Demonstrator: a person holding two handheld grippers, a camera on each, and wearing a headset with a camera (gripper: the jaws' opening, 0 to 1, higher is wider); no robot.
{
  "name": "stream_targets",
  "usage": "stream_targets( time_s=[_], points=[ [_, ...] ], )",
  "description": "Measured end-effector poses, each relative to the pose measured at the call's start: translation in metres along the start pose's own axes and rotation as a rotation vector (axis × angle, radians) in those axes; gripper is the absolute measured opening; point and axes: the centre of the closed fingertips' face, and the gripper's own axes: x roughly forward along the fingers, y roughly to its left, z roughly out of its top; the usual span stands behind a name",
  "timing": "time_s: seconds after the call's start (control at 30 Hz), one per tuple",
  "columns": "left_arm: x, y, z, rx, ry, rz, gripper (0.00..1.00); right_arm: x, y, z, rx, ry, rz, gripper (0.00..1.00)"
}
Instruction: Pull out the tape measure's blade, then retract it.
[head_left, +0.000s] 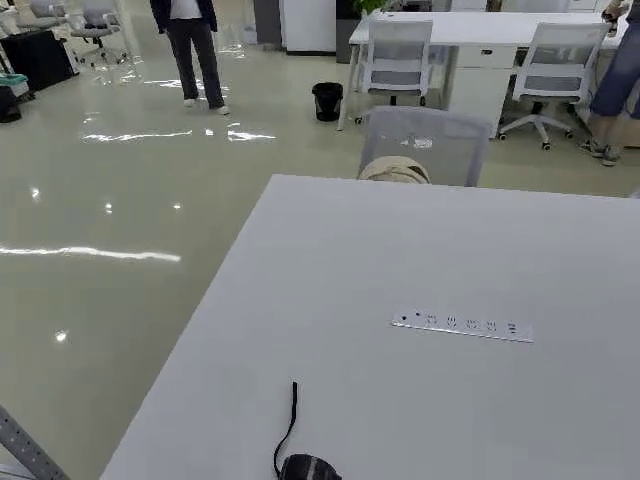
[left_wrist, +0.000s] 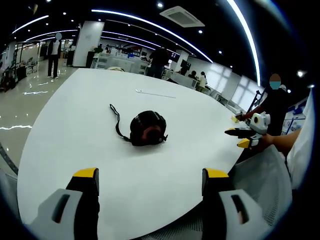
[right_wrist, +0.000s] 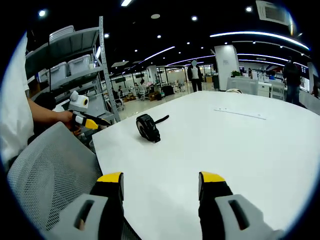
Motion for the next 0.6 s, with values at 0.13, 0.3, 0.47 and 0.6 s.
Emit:
stream_targets(
  time_s=[0.13,0.3,0.47,0.6],
  points=[
    [0.0022,-0.0010,-0.0011,0.009,0.004,-0.008,0.84,-0.0005,-0.0008,0.0004,-0.003,-0.001,-0.003,0.61],
    [0.0036,-0.0022,-0.0017,0.008,0.004,-0.012,0.83,-0.0003,-0.0016,-0.0013,-0.003,0.000,-0.003,0.61],
    [0.0027,-0.0028,-0.0035,0.006,0.008,-0.013,0.84,-0.0001,-0.0007,-0.0018,-0.003,-0.001,-0.002,0.61],
    [0.0021,-0.0016,-0.0028,0.004,0.003,-0.010,0.83,0.0003,-0.0011,-0.0009,-0.003,-0.003,-0.001,0.61]
  ],
)
